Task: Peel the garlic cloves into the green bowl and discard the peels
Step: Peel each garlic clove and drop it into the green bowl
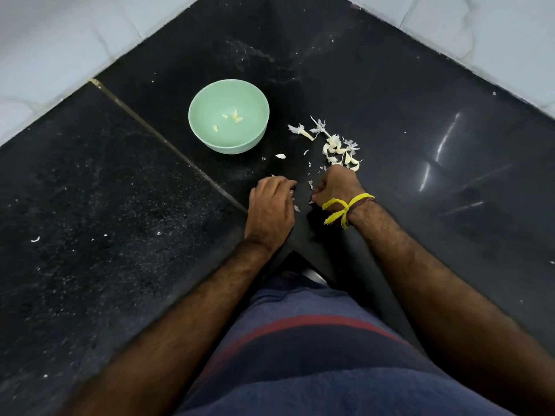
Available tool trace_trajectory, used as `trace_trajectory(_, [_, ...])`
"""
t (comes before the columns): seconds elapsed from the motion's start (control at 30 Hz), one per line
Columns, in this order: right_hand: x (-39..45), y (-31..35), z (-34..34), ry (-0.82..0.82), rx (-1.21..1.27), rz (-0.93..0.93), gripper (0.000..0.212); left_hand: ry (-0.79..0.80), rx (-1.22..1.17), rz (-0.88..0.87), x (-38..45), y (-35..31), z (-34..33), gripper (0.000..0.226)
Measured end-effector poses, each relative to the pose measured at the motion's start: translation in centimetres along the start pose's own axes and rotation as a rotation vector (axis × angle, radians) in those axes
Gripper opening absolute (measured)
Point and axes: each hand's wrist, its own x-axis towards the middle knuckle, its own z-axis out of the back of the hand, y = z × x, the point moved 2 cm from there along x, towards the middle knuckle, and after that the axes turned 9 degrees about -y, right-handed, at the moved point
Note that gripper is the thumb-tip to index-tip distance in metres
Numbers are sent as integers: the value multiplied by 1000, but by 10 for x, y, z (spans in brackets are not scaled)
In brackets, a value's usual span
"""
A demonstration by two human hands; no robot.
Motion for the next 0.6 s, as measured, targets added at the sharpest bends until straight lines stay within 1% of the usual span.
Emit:
trace_trajectory(0.07, [1, 2, 0, 3, -13, -14, 23, 1, 6, 6, 1, 0, 1, 24])
trace_trajectory(0.13, [0, 3, -1, 0, -28, -39, 25, 0, 10, 9, 0, -2, 1, 23])
trace_trajectory(0.3, [-4, 8, 0, -25, -47, -81, 23, 6, 25, 9, 1, -4, 2, 22])
trace_trajectory(0.43, [-13, 12, 0, -81, -79, -68, 19, 19, 22, 11, 2, -5, 3, 24])
trace_trajectory(0.6, [-16, 18, 0, -107, -114, -70, 30, 29, 18, 16, 3, -5, 5, 31])
